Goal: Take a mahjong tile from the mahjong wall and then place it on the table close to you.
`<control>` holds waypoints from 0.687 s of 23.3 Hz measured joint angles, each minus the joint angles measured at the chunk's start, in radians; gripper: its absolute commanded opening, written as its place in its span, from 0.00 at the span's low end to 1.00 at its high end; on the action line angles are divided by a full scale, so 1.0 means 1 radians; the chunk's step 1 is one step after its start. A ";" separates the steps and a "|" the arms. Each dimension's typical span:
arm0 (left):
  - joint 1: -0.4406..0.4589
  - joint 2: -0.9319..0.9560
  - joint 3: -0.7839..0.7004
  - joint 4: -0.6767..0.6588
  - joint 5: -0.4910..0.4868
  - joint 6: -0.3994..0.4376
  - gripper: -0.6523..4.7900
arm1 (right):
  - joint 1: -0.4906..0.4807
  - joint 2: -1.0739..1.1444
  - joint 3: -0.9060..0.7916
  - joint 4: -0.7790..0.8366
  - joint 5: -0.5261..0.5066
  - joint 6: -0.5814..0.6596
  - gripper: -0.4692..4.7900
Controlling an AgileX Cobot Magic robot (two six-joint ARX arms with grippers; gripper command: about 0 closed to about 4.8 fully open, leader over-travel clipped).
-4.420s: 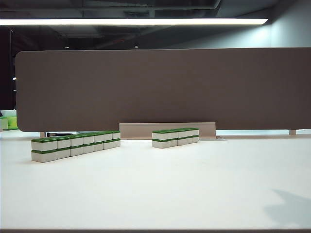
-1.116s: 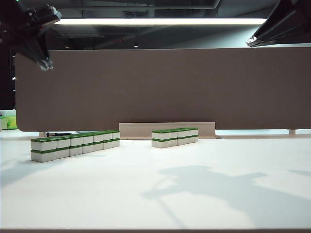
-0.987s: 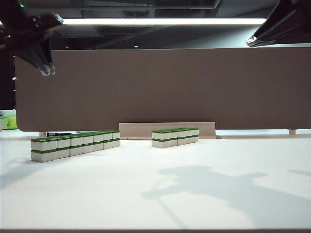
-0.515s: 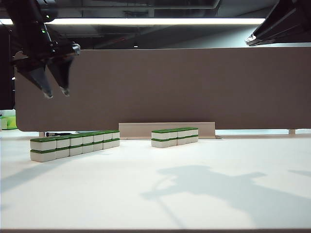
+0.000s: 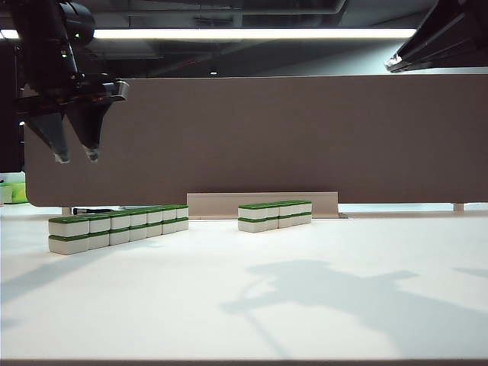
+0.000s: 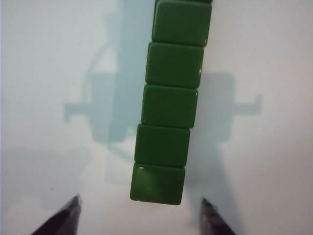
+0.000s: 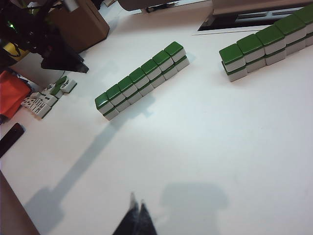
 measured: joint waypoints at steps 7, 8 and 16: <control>0.000 0.083 0.000 -0.079 0.000 0.003 0.75 | 0.000 0.000 0.000 -0.001 0.000 0.000 0.09; 0.000 0.097 0.000 -0.090 0.000 0.003 0.75 | 0.000 0.000 0.000 -0.002 0.000 0.000 0.09; 0.000 0.132 0.000 -0.094 0.001 0.003 0.75 | 0.001 0.000 0.000 -0.058 -0.084 0.000 0.09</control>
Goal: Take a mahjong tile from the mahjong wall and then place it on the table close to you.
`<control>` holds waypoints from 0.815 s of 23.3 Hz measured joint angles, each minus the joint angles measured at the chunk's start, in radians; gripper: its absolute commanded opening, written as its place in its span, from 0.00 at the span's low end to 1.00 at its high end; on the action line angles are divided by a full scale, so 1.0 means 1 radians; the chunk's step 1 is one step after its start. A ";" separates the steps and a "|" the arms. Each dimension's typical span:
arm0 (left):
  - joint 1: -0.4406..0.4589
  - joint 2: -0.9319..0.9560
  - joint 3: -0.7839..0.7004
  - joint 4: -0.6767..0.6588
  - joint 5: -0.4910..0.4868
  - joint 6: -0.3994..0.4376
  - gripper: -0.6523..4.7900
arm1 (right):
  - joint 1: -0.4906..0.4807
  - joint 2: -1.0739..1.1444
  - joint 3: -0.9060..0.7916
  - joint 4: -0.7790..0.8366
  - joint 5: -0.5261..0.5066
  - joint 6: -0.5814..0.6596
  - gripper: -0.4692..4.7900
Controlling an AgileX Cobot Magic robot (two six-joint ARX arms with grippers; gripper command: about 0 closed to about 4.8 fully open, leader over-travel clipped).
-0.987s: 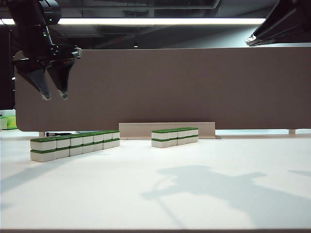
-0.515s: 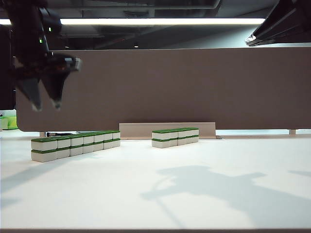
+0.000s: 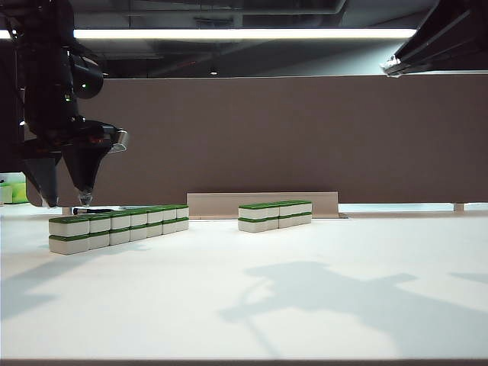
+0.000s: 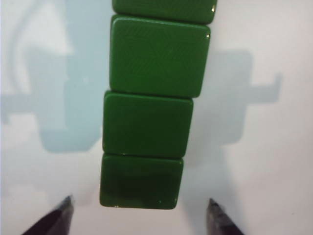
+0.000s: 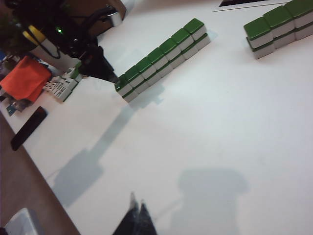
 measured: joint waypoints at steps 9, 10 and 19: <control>0.000 0.042 0.000 0.002 0.000 0.000 0.75 | 0.000 0.000 0.000 -0.003 -0.025 0.000 0.09; 0.000 0.045 0.000 0.003 0.000 0.000 0.75 | 0.000 0.000 0.000 -0.003 -0.025 0.000 0.09; 0.000 0.098 0.000 0.013 -0.001 0.000 0.75 | 0.000 0.000 0.000 -0.003 -0.025 0.000 0.09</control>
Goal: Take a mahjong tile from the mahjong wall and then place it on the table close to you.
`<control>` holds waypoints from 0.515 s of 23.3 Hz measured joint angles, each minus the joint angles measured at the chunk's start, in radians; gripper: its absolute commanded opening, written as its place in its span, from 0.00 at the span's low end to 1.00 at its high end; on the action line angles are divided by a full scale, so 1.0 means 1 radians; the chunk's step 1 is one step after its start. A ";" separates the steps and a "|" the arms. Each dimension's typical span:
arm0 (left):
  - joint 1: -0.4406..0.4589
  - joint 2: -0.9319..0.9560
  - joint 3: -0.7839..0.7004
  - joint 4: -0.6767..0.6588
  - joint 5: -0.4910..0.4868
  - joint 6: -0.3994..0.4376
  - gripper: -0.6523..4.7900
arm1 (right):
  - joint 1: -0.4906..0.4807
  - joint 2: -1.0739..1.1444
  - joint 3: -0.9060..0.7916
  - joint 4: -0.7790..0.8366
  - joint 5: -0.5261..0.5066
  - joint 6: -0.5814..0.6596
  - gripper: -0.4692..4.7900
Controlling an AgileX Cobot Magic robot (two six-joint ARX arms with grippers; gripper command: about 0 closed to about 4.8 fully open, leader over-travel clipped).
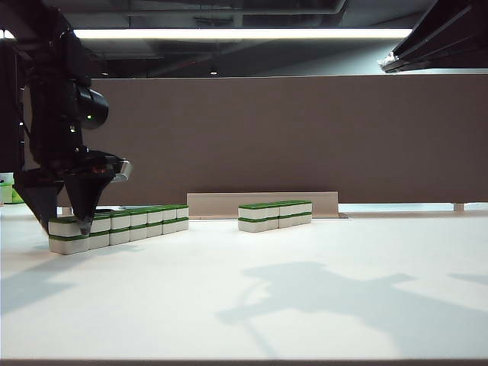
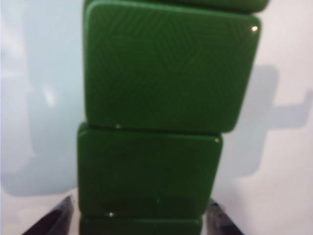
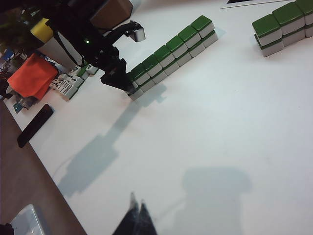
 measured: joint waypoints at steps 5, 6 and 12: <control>0.000 0.015 0.000 0.008 0.000 0.000 0.75 | 0.000 0.000 0.000 0.000 0.001 0.000 0.09; 0.000 0.017 0.000 0.008 0.000 0.000 0.75 | 0.000 0.000 0.000 0.000 0.001 0.000 0.09; 0.000 0.027 0.000 0.016 0.000 0.000 0.75 | 0.000 0.000 0.000 0.000 0.001 0.000 0.09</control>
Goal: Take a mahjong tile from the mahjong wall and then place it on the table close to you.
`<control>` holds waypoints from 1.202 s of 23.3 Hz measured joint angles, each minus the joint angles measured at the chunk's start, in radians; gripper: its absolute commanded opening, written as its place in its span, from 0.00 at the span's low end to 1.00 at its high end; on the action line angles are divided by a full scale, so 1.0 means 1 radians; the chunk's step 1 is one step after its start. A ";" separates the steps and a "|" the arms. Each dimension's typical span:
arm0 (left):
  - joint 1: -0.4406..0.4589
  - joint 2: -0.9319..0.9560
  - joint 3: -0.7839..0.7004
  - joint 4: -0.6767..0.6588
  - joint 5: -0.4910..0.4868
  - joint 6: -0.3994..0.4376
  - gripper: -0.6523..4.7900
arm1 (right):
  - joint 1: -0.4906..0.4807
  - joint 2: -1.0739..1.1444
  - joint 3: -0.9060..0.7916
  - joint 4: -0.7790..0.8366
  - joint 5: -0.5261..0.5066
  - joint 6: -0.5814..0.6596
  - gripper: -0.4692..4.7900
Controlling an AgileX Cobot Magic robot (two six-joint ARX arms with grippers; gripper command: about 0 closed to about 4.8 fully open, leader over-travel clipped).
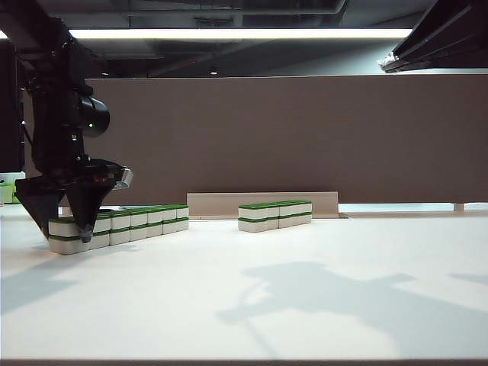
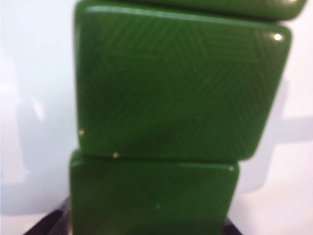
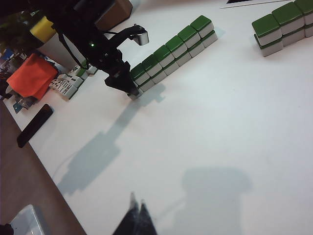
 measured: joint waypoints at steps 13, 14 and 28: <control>0.000 0.014 -0.001 0.014 -0.008 0.000 0.70 | 0.000 0.000 0.000 0.000 0.004 0.000 0.09; 0.000 0.014 -0.001 0.018 -0.008 0.000 0.67 | 0.000 0.000 0.000 0.000 0.004 0.000 0.09; -0.005 0.017 -0.001 0.018 -0.072 0.000 0.67 | 0.000 0.000 0.000 0.000 0.005 0.000 0.09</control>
